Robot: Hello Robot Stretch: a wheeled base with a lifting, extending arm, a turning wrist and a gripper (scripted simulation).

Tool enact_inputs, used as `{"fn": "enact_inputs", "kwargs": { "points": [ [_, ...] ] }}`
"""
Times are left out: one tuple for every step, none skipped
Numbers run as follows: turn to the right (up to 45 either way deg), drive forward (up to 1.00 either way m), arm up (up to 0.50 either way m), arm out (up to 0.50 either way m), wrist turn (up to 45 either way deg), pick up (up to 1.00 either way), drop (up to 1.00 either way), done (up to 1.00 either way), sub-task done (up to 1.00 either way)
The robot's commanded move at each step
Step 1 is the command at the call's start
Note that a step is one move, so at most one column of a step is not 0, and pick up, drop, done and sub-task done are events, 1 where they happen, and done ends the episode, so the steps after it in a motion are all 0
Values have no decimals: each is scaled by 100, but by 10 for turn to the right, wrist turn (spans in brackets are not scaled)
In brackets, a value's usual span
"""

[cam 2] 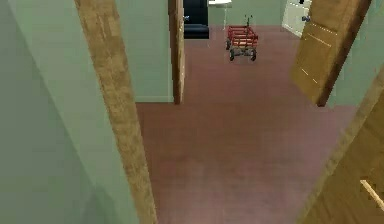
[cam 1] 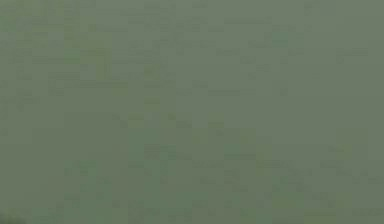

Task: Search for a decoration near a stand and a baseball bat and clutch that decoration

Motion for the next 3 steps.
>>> {"fn": "enact_inputs", "kwargs": {
  "points": [
    [-450, 0, 0, 0, 0, 0, 0, 0, 0],
    [-450, 0, 0, 0, 0, 0, 0, 0, 0],
    [-450, 0, 0, 0, 0, 0, 0, 0, 0]
  ]
}}
